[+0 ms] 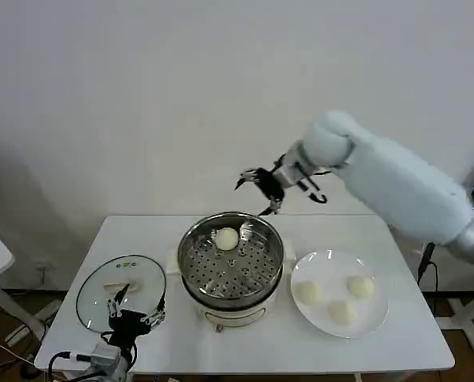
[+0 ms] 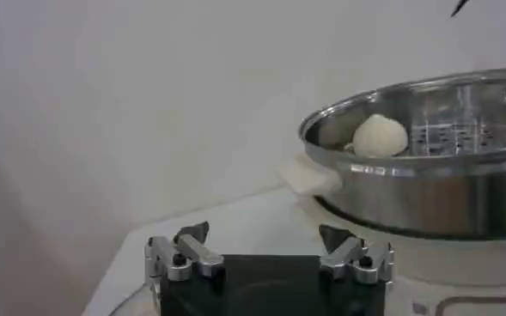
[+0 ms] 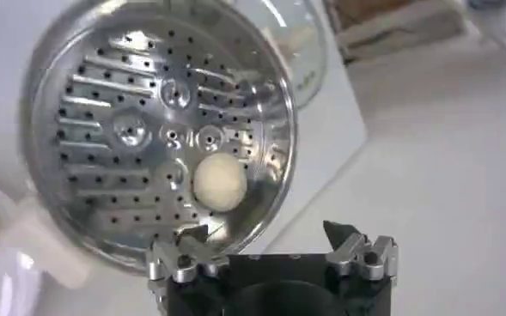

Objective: Take steamed baozi put them in steamer then cover it.

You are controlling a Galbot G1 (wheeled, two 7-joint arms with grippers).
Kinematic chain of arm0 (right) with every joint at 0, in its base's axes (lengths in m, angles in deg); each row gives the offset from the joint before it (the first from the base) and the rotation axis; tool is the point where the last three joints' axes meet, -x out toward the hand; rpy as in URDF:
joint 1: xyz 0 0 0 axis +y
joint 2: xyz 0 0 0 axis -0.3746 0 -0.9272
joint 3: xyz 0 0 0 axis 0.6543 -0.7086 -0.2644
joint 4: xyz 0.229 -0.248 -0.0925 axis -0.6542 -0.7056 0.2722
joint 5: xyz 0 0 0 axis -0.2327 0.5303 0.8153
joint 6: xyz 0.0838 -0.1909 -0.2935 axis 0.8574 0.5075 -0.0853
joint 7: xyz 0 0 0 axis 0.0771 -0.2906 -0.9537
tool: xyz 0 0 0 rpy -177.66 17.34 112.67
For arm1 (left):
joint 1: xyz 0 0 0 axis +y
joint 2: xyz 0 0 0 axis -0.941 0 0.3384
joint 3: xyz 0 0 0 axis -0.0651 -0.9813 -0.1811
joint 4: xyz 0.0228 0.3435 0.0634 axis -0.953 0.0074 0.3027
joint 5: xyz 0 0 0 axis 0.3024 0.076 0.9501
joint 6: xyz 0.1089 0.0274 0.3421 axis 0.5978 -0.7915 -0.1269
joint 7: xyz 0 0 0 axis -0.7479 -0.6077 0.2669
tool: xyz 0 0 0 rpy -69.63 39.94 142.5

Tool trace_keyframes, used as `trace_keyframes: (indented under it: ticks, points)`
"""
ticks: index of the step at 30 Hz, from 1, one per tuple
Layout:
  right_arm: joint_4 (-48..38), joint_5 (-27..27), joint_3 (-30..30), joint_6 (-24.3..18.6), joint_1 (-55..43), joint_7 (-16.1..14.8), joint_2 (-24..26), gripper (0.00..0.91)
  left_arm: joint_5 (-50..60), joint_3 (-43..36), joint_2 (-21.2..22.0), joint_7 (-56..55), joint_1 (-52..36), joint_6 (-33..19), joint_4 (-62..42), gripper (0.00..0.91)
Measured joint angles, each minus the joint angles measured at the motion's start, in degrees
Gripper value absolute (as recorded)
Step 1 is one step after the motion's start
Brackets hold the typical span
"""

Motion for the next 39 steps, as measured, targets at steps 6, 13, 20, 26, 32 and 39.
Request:
trace_keyframes:
  ticks: [6,13,20,26,32,39]
  points:
    - [2.7,-0.9,1.1,8.0,2.6,-0.7,5.5,0.907,-0.5,-0.1,-1.0,0.0,0.1,0.1,0.4,0.907]
    - [4.2,0.7,2.5,16.8,7.5,-1.3,7.7,0.907,-1.1,-0.2,-1.6,0.0,-0.1,0.4,0.8,0.907]
    - [3.0,2.3,3.6,21.5,13.0,-1.1,7.2,0.907,-1.7,0.4,-1.9,0.1,0.4,0.4,1.3,0.907]
    - [0.9,3.8,3.7,24.0,16.6,-0.7,5.7,0.907,-2.3,0.8,-2.2,-0.2,0.9,0.3,1.7,0.907]
    - [-1.3,5.4,4.0,24.9,19.3,-0.1,3.6,0.907,-2.5,0.7,-2.0,-0.3,0.3,0.3,1.0,0.907]
    - [-4.2,7.9,4.1,25.1,21.8,0.5,1.0,0.907,-2.5,0.9,-1.7,-0.2,0.2,0.4,0.5,0.907]
